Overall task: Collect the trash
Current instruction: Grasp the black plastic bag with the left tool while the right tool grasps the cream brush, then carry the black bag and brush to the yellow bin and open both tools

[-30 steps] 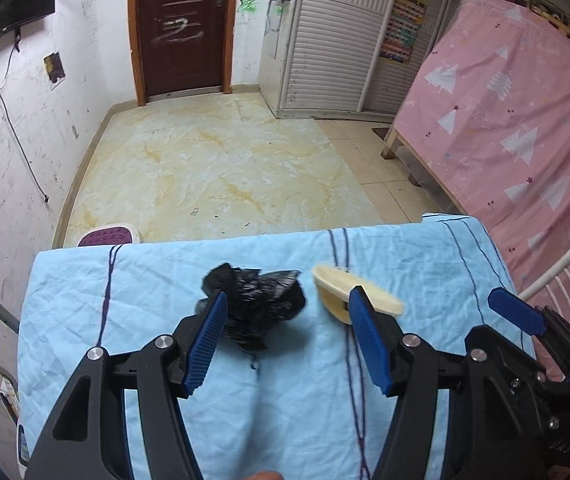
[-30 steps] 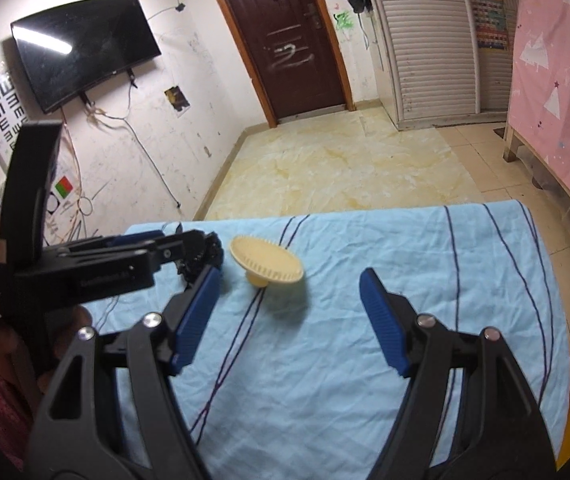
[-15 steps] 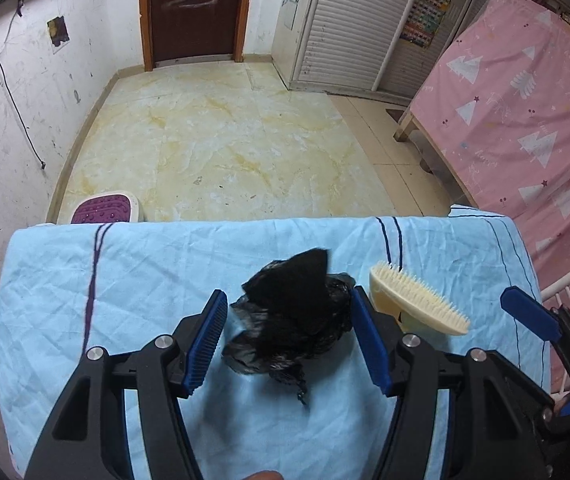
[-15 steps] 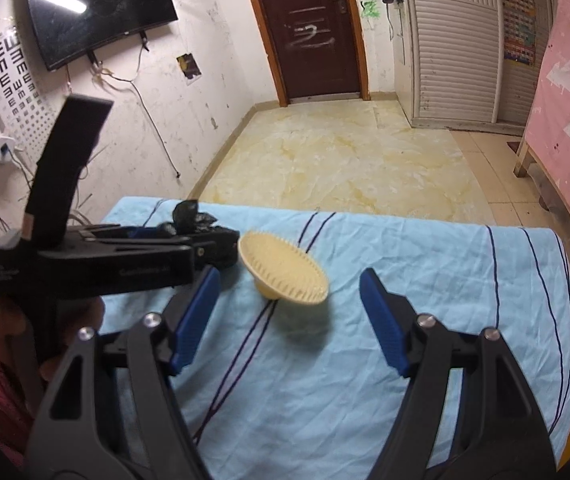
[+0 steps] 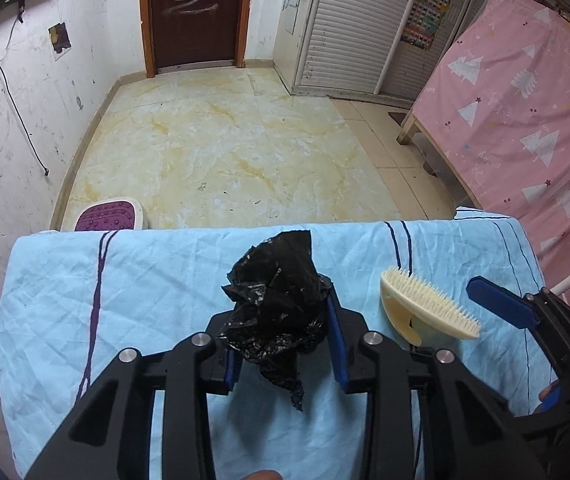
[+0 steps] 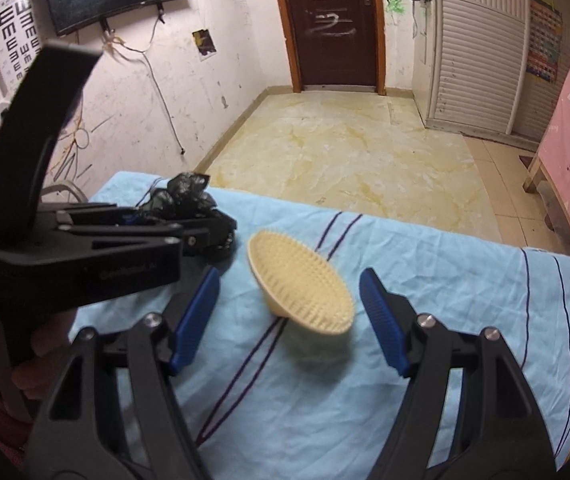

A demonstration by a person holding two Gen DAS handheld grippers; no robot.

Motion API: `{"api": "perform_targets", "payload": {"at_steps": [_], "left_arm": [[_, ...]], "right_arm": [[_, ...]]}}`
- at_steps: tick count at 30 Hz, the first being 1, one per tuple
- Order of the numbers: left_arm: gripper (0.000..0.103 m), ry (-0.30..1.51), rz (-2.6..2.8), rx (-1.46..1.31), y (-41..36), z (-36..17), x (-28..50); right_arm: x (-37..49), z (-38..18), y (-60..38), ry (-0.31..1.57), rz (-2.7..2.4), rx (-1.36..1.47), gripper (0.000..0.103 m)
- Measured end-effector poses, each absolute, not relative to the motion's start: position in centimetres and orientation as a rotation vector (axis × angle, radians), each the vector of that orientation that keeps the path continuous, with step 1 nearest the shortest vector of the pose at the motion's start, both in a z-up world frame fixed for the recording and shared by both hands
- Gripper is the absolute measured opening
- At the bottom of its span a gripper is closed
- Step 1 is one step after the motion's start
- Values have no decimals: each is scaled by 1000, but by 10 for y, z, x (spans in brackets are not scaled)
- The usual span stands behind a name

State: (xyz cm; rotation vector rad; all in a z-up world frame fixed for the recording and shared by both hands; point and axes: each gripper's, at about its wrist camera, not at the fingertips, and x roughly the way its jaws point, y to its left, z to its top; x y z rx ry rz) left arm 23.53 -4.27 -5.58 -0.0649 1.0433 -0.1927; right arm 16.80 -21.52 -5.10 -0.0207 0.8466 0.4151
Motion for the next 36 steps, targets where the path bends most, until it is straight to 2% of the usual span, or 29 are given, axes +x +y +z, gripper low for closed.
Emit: {"api": "perform_targets", "payload": {"at_steps": [4,13,14,20,26,27,36], "left_arm": [[26,1039,-179,-82,-37,-52,234],[26,1043,-152,-99,-29,-54,234],[26,1043,-151,-97,-29,-54,235],[26,1032,-147,-75,-34,-54,231],[26,1008,-143,-57,-42,-47,216],[26,1005,-142,-55,-44,-46,213],[26,970,-155,-26,-63,-25,184]], "right_arm": [[173,-53,-208,836,419,-44,69],[186,-66,-204,872,390,-75,49],[185,-66,-203,871,386,-79,44],[184,-64,-203,857,385,-78,36],[179,-59,-206,845,383,-55,35],[177,-58,-207,840,383,-51,25],[152,-41,-229,793,378,-1,25]]}}
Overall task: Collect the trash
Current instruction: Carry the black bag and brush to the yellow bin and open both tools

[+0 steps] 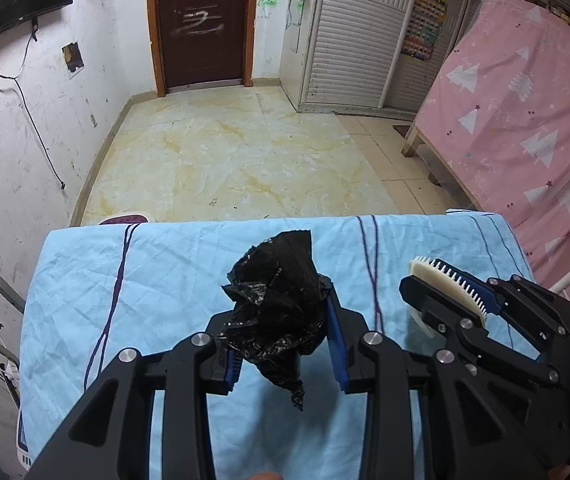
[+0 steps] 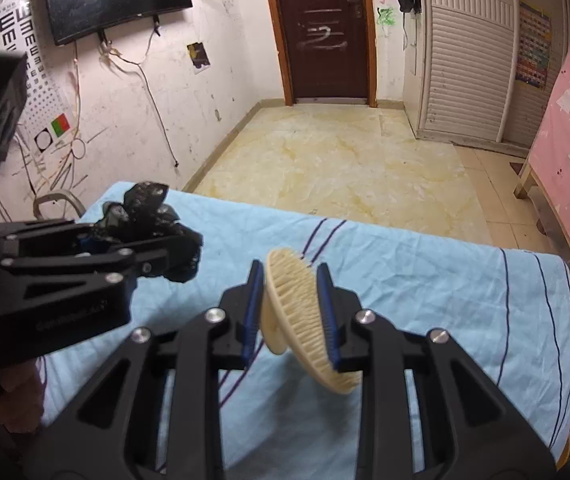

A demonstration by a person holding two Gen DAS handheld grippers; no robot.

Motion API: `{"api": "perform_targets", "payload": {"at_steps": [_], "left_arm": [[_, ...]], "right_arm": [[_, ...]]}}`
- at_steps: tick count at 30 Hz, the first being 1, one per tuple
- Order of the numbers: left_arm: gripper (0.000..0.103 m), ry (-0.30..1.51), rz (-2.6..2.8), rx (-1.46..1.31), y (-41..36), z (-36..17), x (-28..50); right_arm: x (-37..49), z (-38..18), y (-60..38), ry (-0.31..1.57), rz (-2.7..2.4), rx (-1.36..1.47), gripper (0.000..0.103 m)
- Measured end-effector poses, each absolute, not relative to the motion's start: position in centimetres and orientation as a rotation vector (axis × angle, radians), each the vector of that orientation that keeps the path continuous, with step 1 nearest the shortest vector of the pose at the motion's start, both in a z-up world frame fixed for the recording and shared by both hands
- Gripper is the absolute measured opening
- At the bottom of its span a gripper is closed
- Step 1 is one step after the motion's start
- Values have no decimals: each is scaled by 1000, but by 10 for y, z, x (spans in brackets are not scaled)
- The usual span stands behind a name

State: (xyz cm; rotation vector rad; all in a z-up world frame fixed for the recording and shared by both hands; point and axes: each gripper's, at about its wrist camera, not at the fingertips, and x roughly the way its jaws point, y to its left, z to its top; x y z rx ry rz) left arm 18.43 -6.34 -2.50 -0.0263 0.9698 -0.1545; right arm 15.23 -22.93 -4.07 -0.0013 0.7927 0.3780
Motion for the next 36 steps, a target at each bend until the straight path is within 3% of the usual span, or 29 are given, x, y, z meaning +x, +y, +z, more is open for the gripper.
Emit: {"api": "perform_targets", "payload": {"at_steps": [21,36], "left_arm": [[27,875,-254,135,-175,16,116],[27,875,-436,290,-312,12,76]], "right_arm": [[70,0,-345,631,274,150,25],[-8,-8,-475,557,75,277,25]]}}
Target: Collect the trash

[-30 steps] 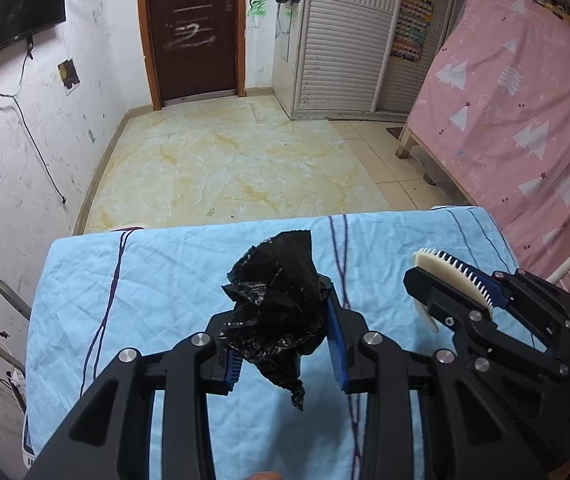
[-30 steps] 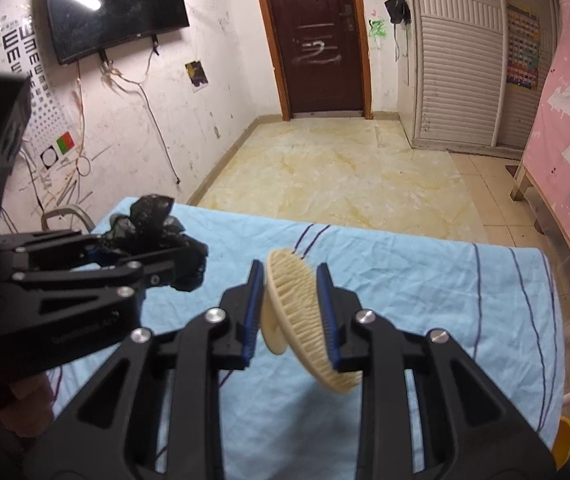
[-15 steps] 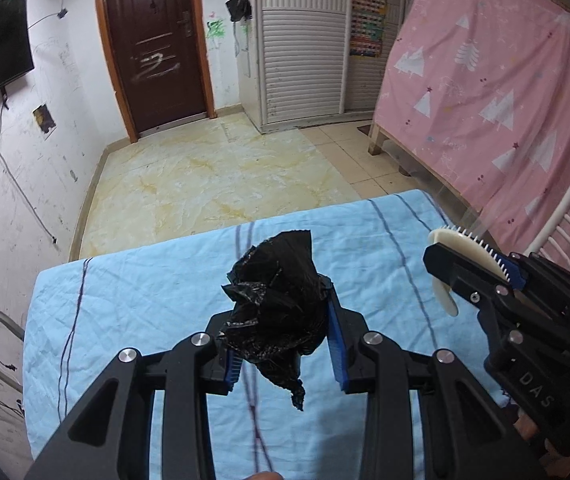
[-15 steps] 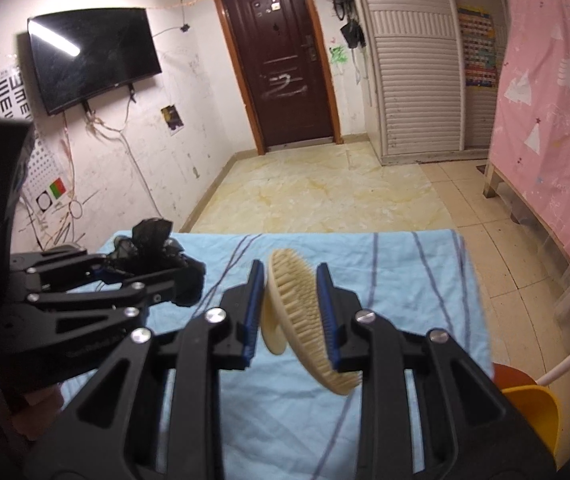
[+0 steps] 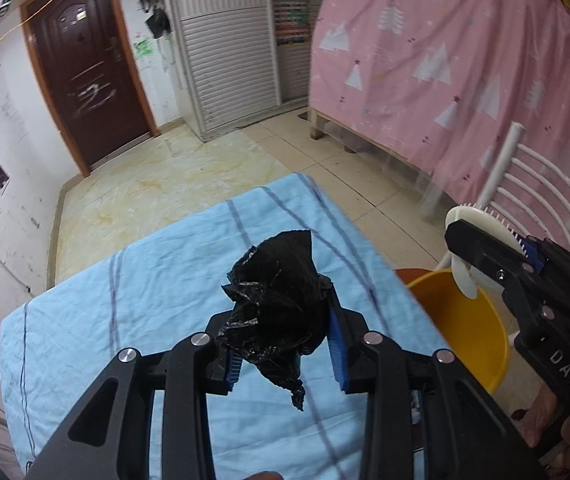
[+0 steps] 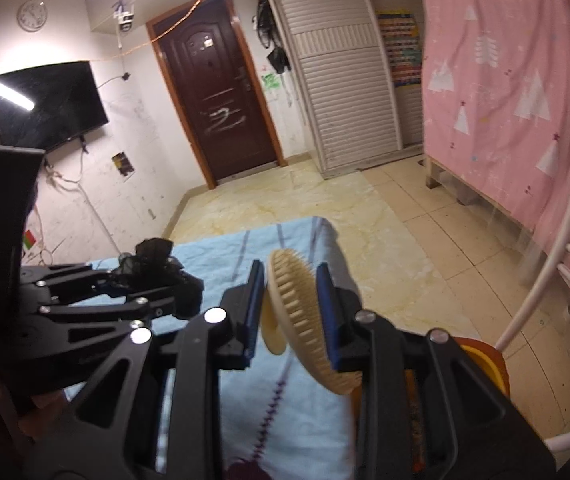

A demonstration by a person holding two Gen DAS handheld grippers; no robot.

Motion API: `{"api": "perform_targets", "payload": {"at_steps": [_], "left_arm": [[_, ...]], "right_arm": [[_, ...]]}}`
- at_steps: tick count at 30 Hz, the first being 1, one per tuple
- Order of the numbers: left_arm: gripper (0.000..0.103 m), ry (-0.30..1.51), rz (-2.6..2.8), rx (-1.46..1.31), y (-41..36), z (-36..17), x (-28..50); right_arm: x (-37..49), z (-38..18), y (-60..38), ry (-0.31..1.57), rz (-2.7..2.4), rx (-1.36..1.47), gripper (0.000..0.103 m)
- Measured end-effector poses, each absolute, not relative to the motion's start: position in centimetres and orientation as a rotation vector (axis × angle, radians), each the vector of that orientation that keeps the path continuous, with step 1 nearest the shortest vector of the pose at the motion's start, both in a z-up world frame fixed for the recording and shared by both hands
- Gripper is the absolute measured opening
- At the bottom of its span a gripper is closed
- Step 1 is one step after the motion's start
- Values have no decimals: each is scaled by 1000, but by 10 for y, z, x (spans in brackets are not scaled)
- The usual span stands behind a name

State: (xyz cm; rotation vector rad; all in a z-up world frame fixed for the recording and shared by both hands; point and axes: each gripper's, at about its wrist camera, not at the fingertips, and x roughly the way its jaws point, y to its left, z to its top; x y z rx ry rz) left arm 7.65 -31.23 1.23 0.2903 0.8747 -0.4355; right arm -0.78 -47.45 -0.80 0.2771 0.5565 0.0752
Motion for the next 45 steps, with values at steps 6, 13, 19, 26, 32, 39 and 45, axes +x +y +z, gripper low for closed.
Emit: {"api": "perform_targets", "payload": {"at_steps": [6,13,19,26,32,39,45], "left_arm": [[27,873,-514,350,-361,9,55],[27,884,-572,397,-405,0,38],[27,898,-585,418,-421,-7,34],[27,927,-630,403,-436,-11,36],[39,947,-712,373,-449,-12,31],[58,935,-729,375,-452,-11,22],[58,924,-714,345,-431,-5,22]], "right_arm": [[-33,-22,-518,554,6,329,25],[-49,-39,-548,575,-41,372,25],[-52,-51,-568,590,-64,427,27],[-64,-52,-583,555,-98,470,52],[-80,-47,-604,506,-141,525,52],[-84,-43,-607,487,-140,538,52],[-78,-37,-594,486,-110,511,52]]}}
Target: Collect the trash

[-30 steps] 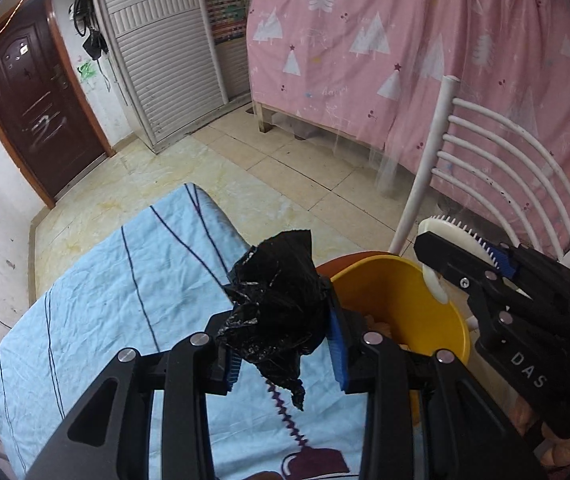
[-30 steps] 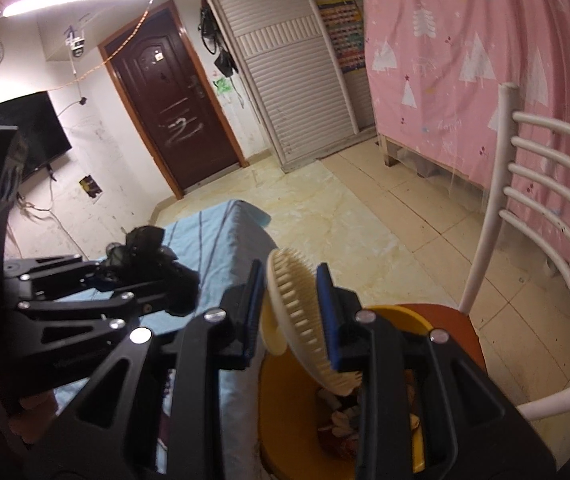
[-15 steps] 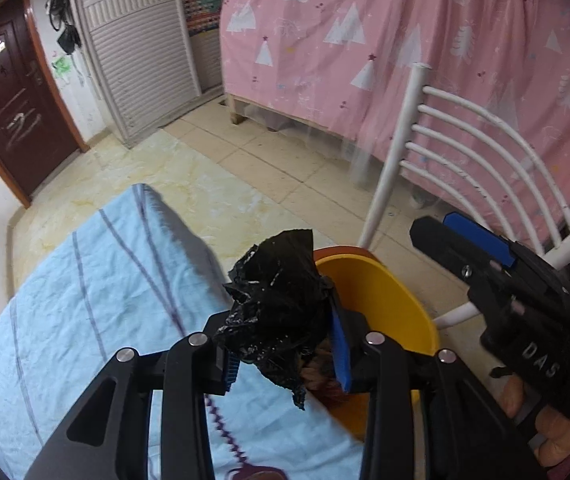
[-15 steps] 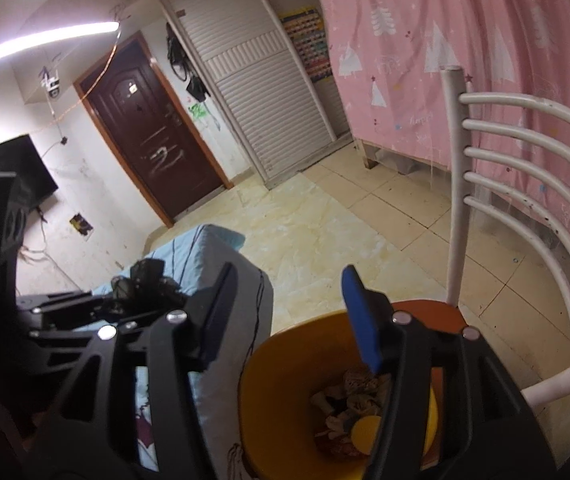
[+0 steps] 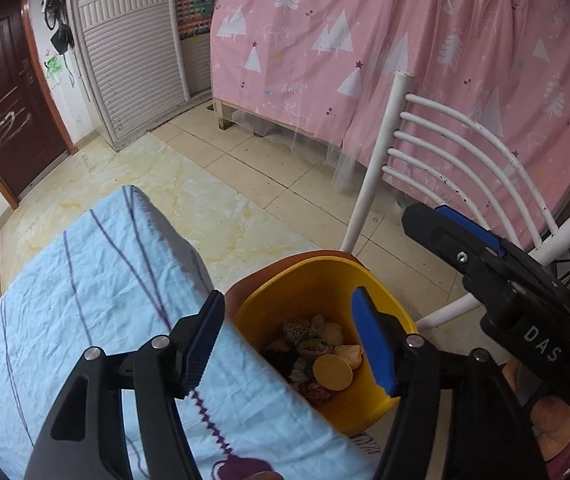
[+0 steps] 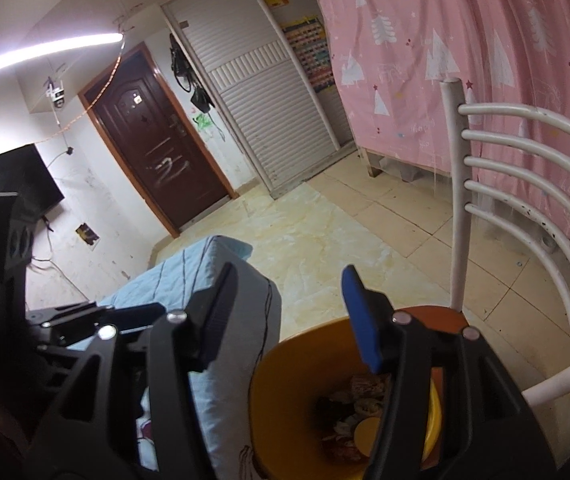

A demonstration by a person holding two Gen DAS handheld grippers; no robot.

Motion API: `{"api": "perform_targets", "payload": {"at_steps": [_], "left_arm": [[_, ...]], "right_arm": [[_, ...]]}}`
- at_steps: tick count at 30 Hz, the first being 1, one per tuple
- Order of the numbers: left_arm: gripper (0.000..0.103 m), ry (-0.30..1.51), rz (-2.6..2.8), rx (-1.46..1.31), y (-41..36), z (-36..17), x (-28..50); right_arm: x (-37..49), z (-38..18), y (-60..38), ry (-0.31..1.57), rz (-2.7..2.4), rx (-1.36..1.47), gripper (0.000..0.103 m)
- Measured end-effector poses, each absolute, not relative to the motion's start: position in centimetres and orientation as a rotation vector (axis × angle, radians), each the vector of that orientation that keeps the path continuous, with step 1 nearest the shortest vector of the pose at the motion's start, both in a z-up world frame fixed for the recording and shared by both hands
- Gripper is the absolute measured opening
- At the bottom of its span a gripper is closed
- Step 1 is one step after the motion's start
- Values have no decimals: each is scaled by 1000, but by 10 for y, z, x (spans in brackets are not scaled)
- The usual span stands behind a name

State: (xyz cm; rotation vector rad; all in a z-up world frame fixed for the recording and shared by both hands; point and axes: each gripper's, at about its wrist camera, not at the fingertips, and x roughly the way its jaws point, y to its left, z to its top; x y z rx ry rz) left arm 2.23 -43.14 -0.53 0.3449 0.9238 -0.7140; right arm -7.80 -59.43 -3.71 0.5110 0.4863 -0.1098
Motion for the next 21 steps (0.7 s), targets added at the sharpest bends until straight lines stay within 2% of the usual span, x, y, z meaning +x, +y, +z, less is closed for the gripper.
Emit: {"api": "perform_targets", "payload": {"at_steps": [3,8,13,15,20,21], "left_arm": [[58,911,-704,326,-417,-1,22],[58,888,-659,279,-383,2,21],[67,853,-604,237,-343,5,18],[71,832,-569,219,-324,7,18],[74,780,-474,174,-283,13,18],[75,770,-452,164,-274,14,18]], "right_arm": [[-74,-33,-584,480,-89,497,64],[-66,-31,-561,482,-44,467,64],[-55,-25,-538,487,3,429,64],[-51,-24,-525,489,23,413,69],[-44,-18,-497,485,80,368,71],[-41,-17,-492,486,90,363,74]]}}
